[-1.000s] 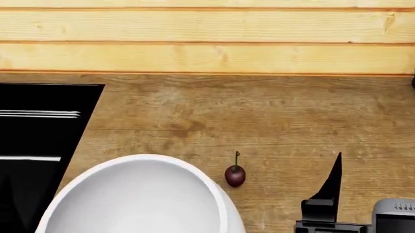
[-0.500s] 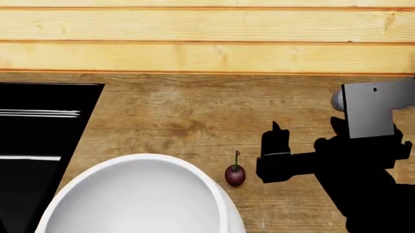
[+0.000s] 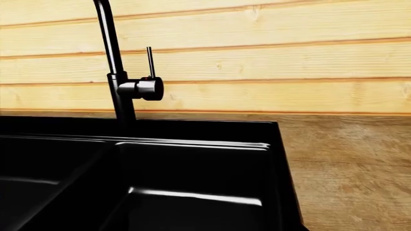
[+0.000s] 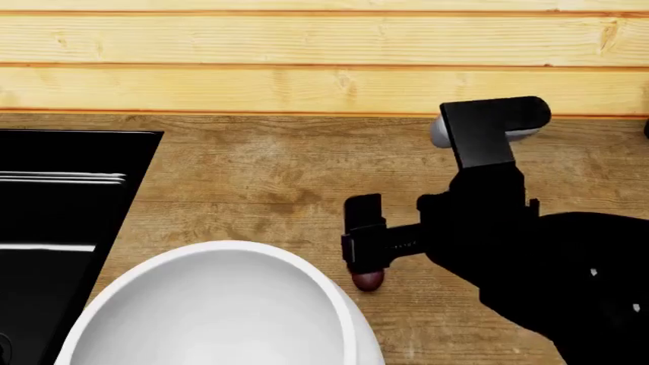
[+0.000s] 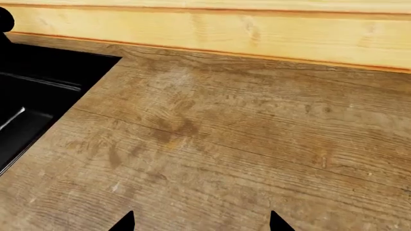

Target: There is a mixed pile of frozen fruits and vegetables on the counter. Locate all the frozen vegetables and place the items in a bowl on the counter. Take all the frozen fruits and defrost them in a running sink.

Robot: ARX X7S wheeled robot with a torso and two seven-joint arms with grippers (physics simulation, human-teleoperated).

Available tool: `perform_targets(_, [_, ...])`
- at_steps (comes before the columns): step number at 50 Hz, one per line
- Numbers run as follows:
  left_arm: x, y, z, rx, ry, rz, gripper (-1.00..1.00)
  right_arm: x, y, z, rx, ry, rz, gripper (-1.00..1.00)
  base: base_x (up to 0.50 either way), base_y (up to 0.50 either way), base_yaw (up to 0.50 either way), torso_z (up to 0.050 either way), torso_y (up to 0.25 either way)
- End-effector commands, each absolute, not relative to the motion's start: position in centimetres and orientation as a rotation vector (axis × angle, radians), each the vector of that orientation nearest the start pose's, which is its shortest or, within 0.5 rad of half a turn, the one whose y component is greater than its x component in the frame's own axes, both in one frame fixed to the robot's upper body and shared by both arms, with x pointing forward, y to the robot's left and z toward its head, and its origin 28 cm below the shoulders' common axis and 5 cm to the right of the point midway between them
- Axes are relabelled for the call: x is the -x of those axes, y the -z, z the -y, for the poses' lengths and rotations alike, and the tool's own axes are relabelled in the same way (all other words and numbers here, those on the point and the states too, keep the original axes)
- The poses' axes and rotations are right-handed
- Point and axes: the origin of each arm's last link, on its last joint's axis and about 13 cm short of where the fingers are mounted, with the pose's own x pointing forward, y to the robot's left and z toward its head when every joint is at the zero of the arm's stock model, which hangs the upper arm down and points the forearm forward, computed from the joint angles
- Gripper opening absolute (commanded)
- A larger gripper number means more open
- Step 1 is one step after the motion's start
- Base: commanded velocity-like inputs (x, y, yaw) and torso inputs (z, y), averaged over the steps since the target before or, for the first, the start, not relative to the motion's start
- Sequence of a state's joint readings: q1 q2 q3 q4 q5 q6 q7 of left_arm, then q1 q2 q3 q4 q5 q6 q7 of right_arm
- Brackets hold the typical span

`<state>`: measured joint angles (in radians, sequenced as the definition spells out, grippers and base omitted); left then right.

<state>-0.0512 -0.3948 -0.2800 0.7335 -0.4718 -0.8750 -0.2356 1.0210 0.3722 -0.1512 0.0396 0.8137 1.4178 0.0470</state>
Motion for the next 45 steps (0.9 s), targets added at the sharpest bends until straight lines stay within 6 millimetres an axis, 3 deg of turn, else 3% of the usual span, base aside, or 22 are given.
perform_targets(1, [-17.8, -14.1, -29.4, -0.035, -0.204, -0.017, 1.0, -34.4, -20.6, 13.2, -0.09, -0.431, -0.6, 1.0, 0.0, 0.0, 0.0, 0.0, 0.0])
perform_targets(7, [-18.5, -14.2, -28.9, -0.036, -0.205, -0.019, 1.0, -35.0, -19.8, 12.9, -0.146, -0.453, -0.648, 1.0, 0.0, 0.0, 0.0, 0.0, 0.0])
perform_targets(9, [-17.7, -14.1, -29.6, -0.036, -0.206, -0.019, 1.0, -35.3, -19.4, 12.9, -0.152, -0.45, -0.662, 1.0, 0.0, 0.0, 0.0, 0.0, 0.0])
perform_targets(20, [-18.0, -14.1, -29.5, -0.033, -0.21, -0.02, 1.0, -35.2, -19.0, 12.7, -0.171, -0.464, -0.678, 1.0, 0.0, 0.0, 0.0, 0.0, 0.0])
perform_targets(21, [-17.9, -14.1, -29.5, -0.033, -0.209, -0.019, 1.0, -35.2, -19.1, 12.7, -0.173, -0.461, -0.665, -1.0, 0.0, 0.0, 0.0, 0.0, 0.0])
perform_targets(28, [-18.1, -14.1, -29.3, -0.033, -0.207, -0.02, 1.0, -35.0, -20.5, 13.1, -0.177, -0.449, -0.597, -1.0, 0.0, 0.0, 0.0, 0.0, 0.0])
perform_targets(34, [-18.4, -14.1, -29.1, -0.034, -0.205, -0.022, 1.0, -33.8, -22.6, 13.4, -0.104, -0.447, -0.43, -1.0, 0.0, 0.0, 0.0, 0.0, 0.0])
perform_targets(39, [-18.2, -14.1, -29.3, -0.035, -0.203, -0.023, 1.0, -31.8, -24.7, 13.8, -0.109, -0.411, -0.281, -1.0, 0.0, 0.0, 0.0, 0.0, 0.0])
perform_targets(44, [-18.4, -14.3, -29.1, -0.035, -0.207, -0.019, 1.0, -29.5, -24.7, 14.6, -0.036, -0.302, -0.125, -1.0, 0.0, 0.0, 0.0, 0.0, 0.0])
perform_targets(45, [-18.1, -14.3, -29.3, -0.034, -0.206, -0.016, 1.0, -28.1, -24.2, 14.8, 0.022, -0.259, -0.057, -1.0, 0.0, 0.0, 0.0, 0.0, 0.0])
